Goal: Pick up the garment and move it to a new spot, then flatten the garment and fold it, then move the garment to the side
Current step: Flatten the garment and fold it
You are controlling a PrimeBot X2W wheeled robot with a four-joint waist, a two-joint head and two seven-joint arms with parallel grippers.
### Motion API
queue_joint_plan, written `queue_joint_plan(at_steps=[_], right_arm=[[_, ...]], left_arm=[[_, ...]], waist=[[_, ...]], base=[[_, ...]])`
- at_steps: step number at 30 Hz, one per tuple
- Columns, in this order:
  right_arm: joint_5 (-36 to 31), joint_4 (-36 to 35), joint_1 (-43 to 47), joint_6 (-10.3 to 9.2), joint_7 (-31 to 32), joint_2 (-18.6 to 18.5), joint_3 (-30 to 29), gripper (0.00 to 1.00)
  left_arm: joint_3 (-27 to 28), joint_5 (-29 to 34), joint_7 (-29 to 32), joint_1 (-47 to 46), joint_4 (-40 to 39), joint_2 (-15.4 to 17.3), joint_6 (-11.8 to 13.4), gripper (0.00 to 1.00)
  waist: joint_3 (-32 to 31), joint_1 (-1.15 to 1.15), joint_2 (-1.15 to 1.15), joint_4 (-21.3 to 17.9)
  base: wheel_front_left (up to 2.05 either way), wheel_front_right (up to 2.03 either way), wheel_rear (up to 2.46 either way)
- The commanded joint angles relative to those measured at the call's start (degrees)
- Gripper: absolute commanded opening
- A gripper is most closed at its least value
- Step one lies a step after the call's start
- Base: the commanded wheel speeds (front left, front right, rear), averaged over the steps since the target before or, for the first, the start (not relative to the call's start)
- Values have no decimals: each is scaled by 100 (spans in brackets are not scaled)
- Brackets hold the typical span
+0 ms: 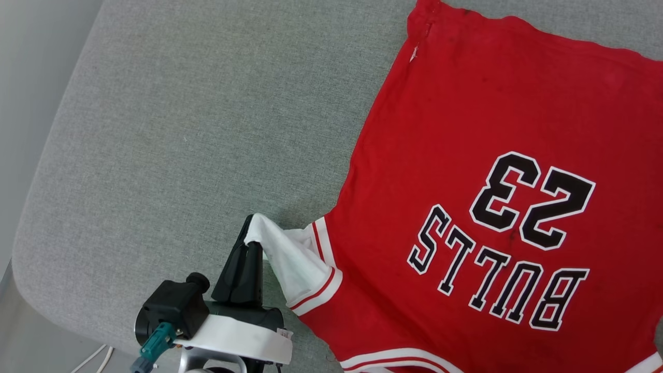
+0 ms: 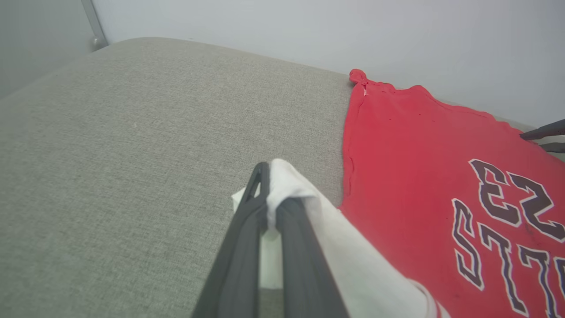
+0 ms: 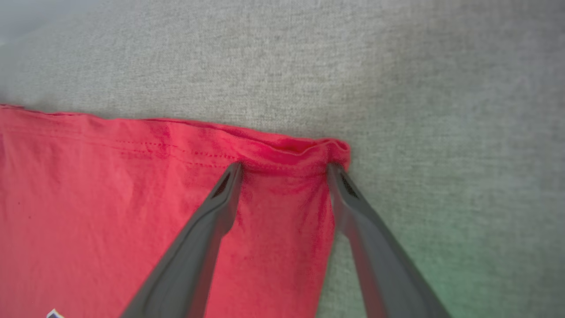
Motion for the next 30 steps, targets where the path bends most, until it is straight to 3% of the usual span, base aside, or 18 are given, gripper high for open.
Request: queue_joint_plan(at_steps=[1, 2, 3, 4, 8, 17, 22, 30], right_arm=[[-91, 384, 406, -14, 190, 222, 4, 100], [-163, 429, 420, -14, 277, 266, -55, 44], [-215, 408, 420, -14, 301, 318, -100, 13], [-227, 354, 391, -13, 264, 369, -140, 0], [-296, -55, 247, -7, 65, 400, 12, 0], [31, -1314, 597, -8, -243, -92, 1316, 0], [604, -2110, 1418, -9, -138, -420, 1777, 0], [1100, -3321, 3492, -9, 300, -640, 1822, 0]], left_arm=[[8, 14, -31, -76, 4, -13, 4, 0], [4, 12, -39, -80, 13, -15, 10, 0], [2, 11, -38, -90, 22, -18, 19, 0], [5, 8, -48, -99, 28, -16, 26, 0], [36, -2, -51, -95, 90, 16, 51, 0], [161, -63, 67, 60, 379, 186, 129, 0], [330, -135, 142, 218, 563, 329, 212, 0], [753, -283, 259, 598, 696, 606, 434, 0]], waist=[[9, 0, 0, 6], [11, 0, 0, 6], [8, 0, 0, 3], [0, 0, 0, -4], [-134, 0, 0, -73], [-816, 0, 0, -574], [-1305, 0, 0, -1025], [-1980, 0, 0, -1768]], base=[[0, 0, 0], [0, 0, 0], [0, 0, 0], [0, 0, 0], [0, 0, 0], [0, 0, 0], [0, 0, 0], [0, 0, 0]])
